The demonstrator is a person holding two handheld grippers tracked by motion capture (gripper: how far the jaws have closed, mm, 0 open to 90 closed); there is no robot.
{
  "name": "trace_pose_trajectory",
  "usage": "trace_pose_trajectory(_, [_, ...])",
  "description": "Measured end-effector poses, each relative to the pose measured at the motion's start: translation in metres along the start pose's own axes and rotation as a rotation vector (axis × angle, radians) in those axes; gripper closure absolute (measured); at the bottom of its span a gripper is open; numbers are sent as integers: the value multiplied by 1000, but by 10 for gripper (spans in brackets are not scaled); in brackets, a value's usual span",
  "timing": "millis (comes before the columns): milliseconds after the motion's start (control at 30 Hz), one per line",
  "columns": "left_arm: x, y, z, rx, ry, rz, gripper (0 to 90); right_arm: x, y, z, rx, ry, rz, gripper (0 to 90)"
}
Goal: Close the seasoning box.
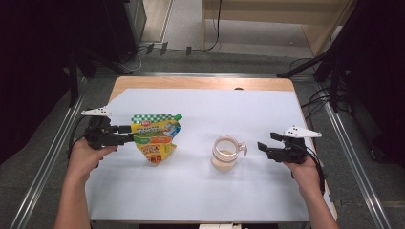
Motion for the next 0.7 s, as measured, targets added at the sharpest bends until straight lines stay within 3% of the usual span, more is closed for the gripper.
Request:
trace_pose_trajectory(133, [-1,-1,-2,-8,6,2,381,7,1,-5,-1,-18,-17,295])
trace_pose_trajectory(267, [-1,-1,-2,-6,2,4,381,9,1,-8,0,0,-37,286])
trace_pose_trajectory(700, [0,-1,-3,-8,-4,5,376,5,-1,-7,-23,1,-9,281])
Point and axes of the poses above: each handheld gripper's, and its own axes: z roughly backward along the jaws, y roughly out of its top, x roughly to its right, the point moved 8 cm from there along -z, roughly forward along the jaws, and after that the axes turned 3 degrees about z, right-handed, at the moved point
